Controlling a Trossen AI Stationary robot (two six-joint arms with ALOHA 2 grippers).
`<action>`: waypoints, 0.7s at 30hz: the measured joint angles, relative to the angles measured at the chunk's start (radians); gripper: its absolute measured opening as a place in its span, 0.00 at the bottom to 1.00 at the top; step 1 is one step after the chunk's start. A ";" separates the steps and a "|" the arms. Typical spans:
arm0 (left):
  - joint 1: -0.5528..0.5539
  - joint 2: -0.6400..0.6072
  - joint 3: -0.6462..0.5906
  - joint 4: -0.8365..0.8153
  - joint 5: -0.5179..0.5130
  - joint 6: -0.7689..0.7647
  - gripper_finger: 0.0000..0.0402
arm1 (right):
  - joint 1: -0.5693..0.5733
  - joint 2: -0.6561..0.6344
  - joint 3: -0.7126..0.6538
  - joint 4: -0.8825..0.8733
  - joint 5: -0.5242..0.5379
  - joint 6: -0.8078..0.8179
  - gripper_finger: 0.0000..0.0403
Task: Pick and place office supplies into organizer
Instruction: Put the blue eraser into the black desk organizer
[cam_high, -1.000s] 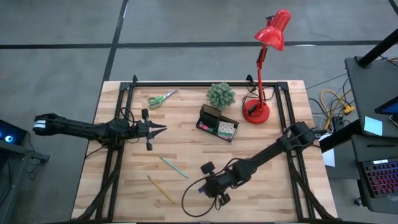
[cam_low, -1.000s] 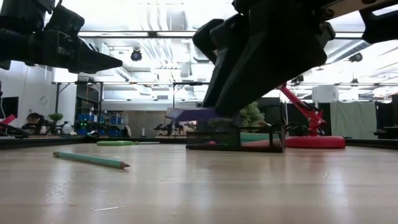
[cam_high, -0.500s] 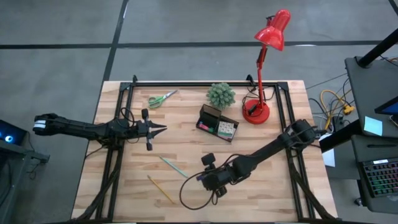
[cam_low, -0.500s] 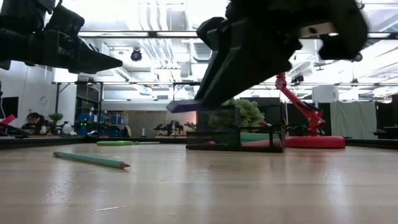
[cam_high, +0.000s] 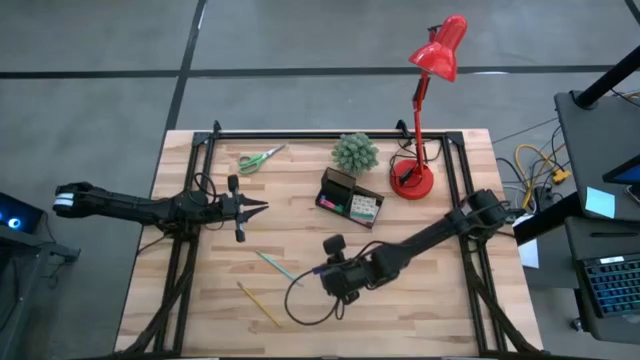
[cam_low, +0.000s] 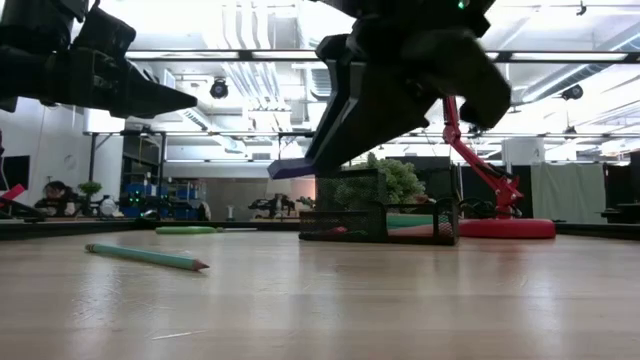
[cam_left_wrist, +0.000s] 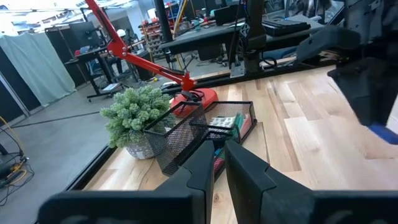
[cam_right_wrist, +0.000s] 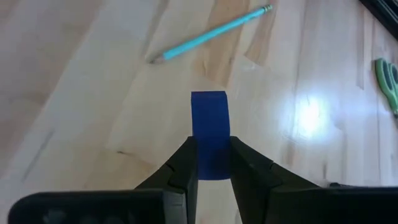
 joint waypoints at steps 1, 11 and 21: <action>0.000 0.000 0.000 0.000 0.000 0.000 0.07 | -0.004 0.000 0.000 -0.002 0.000 -0.004 0.17; 0.000 -0.001 0.000 0.000 0.000 0.000 0.07 | -0.054 0.000 0.000 -0.044 0.019 -0.005 0.17; 0.000 0.000 0.000 0.000 0.000 0.000 0.07 | -0.102 0.000 0.000 -0.044 0.020 -0.016 0.17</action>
